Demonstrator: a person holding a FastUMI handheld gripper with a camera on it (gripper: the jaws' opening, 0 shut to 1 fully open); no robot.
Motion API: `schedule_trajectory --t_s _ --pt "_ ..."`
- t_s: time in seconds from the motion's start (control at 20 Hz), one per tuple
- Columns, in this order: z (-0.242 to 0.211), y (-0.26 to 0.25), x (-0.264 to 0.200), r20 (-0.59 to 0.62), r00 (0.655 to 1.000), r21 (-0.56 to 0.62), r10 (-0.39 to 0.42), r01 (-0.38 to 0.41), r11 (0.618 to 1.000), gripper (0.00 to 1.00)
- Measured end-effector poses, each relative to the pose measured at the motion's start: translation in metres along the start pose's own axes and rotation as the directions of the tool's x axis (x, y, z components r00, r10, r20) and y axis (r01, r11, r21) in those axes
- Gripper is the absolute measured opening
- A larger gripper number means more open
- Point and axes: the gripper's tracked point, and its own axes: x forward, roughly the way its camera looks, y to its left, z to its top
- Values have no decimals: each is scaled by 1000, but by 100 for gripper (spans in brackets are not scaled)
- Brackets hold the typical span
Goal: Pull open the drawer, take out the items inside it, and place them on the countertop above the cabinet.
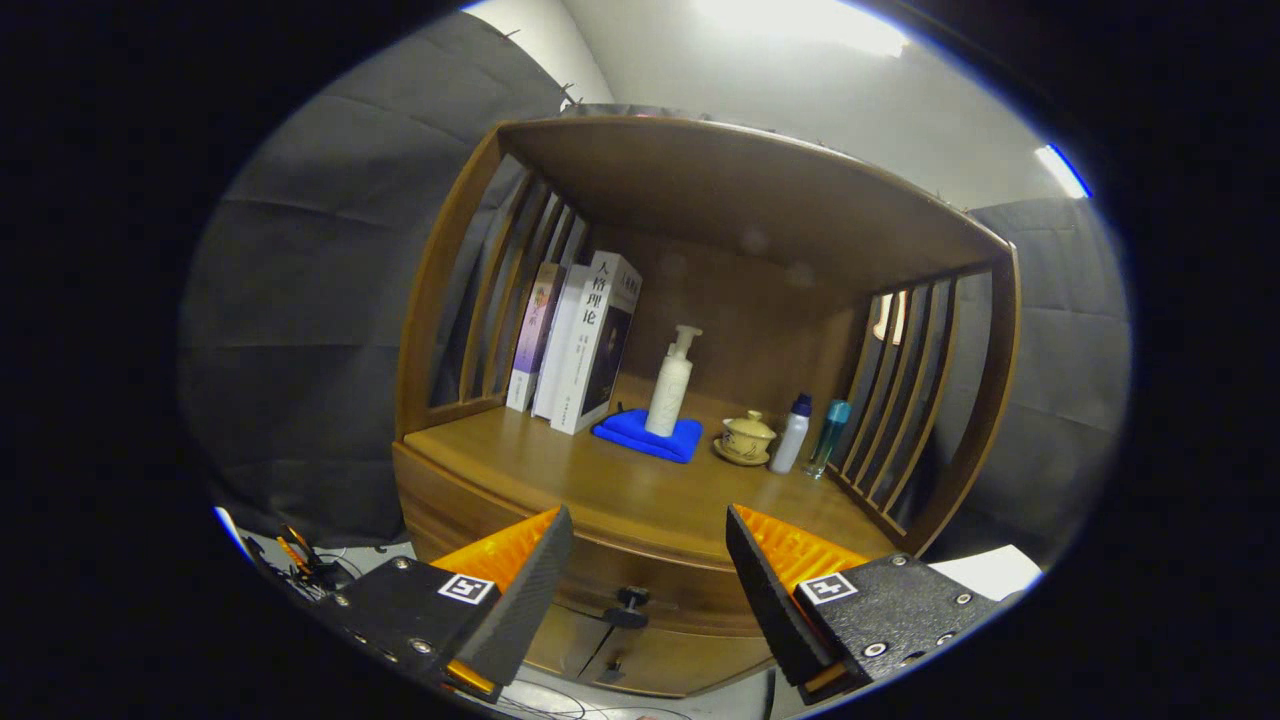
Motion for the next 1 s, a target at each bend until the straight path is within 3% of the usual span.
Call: schedule_trajectory --t_s 0.35,0.7,0.95,1.0 --pt "-71 31 25 -103 995 19 -14 16 1000 95" --pt "-123 18 48 -184 980 49 -80 90 995 93" --pt "-138 19 65 -184 980 176 -76 109 978 85" --pt "-138 14 67 -179 980 188 -93 127 974 78"
